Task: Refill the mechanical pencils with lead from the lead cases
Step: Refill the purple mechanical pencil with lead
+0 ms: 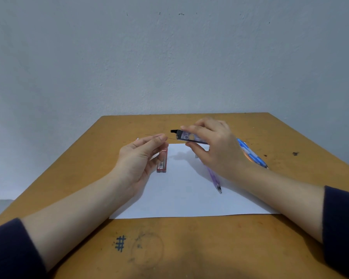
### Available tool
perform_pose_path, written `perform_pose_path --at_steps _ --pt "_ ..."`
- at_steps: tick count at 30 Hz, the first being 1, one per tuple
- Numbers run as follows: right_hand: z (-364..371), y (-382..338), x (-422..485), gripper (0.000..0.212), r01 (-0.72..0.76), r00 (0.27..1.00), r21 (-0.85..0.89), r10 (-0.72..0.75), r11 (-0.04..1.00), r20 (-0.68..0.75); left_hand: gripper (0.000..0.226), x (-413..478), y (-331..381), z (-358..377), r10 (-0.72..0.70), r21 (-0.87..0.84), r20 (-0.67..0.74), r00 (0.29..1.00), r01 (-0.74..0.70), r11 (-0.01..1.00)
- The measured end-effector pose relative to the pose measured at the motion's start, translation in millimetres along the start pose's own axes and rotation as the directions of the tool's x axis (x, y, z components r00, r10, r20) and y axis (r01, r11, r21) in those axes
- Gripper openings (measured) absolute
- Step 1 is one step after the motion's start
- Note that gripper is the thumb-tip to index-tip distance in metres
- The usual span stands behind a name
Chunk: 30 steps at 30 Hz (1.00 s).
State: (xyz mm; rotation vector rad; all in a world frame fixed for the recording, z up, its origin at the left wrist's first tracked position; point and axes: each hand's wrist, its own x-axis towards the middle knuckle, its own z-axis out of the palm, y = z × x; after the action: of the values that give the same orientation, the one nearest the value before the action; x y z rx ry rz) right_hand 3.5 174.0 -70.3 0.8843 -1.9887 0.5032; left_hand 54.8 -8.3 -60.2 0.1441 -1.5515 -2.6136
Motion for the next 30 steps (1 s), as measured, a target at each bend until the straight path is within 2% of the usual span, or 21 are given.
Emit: perform_pose_path --at_steps 8,13,18,30 --pt "-0.4 -0.3 0.4 0.04 -0.053 0.999 0.038 0.053 0.998 -0.011 0.006 -0.6 3.4 -0.2 0.065 -0.005 -0.002 0.998 -0.066 0.998" --pt "-2.4 -2.6 1.9 0.047 -0.078 0.997 0.104 0.077 0.992 0.016 0.003 -2.7 4.8 1.7 0.153 0.109 -0.01 0.988 -0.151 0.983" --pt "-4.4 -4.7 3.0 0.045 -0.065 0.998 0.105 0.064 0.992 0.011 0.005 -3.8 3.6 2.2 0.227 0.22 0.036 0.973 -0.229 0.948" --pt "-6.3 -7.1 3.4 0.041 -0.045 0.999 0.203 0.045 0.978 0.007 0.004 -3.8 3.3 1.5 0.22 0.287 0.024 0.975 -0.217 0.933"
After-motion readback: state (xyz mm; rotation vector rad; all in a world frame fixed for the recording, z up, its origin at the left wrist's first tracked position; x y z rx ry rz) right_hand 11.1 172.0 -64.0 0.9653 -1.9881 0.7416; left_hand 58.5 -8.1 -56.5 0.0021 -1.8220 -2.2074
